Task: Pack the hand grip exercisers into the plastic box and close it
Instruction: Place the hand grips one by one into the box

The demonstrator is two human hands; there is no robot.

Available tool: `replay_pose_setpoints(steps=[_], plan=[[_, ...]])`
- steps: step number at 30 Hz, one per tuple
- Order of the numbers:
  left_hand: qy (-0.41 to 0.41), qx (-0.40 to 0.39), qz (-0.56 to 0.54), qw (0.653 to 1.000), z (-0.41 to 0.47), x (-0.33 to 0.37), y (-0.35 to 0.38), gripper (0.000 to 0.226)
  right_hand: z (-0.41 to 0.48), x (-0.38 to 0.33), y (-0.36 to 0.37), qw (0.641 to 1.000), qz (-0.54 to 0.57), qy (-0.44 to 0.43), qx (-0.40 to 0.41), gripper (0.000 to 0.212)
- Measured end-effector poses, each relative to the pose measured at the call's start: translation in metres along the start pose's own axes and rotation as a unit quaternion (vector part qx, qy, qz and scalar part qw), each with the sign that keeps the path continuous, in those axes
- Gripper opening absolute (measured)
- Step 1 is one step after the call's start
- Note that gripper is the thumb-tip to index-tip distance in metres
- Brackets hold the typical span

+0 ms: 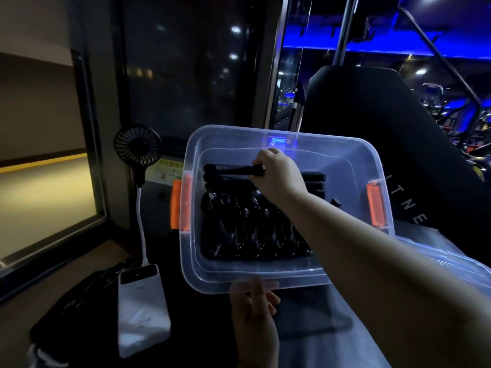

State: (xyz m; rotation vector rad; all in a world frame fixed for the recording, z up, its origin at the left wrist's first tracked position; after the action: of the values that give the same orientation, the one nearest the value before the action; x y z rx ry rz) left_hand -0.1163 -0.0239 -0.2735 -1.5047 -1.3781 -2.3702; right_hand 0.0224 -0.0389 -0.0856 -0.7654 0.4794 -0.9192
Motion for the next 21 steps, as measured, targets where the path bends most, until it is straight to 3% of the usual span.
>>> replay_pose_setpoints(steps=[5,10,14,21], plan=[[-0.012,-0.004,-0.01,1.0,0.004,0.0,0.0,0.051,0.008,0.005,0.02,0.999,0.019,0.044,-0.014,0.028],[-0.026,-0.003,-0.016,1.0,0.004,-0.004,-0.001,0.026,0.008,0.015,0.032,0.995,0.053,0.078,-0.029,0.035],[-0.016,-0.004,-0.021,1.0,0.006,-0.003,0.0,0.036,0.006,0.018,0.043,0.995,0.034,0.068,-0.068,0.038],[-0.015,-0.002,-0.001,1.0,0.006,-0.005,-0.002,0.023,0.005,0.02,0.045,0.987,0.098,0.121,-0.037,0.032]])
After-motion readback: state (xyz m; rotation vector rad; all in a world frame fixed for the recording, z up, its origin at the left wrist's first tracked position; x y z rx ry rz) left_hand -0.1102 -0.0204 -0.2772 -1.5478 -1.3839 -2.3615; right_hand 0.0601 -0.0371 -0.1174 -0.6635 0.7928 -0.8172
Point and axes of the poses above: each hand's wrist, its own z-axis towards the middle knuckle, its own y-axis out of the palm, x = y × z, the point moved 3 cm from there along z, towards the middle knuckle, and after that the axes turned 11 degrees about -z, right-handed, at the moved point
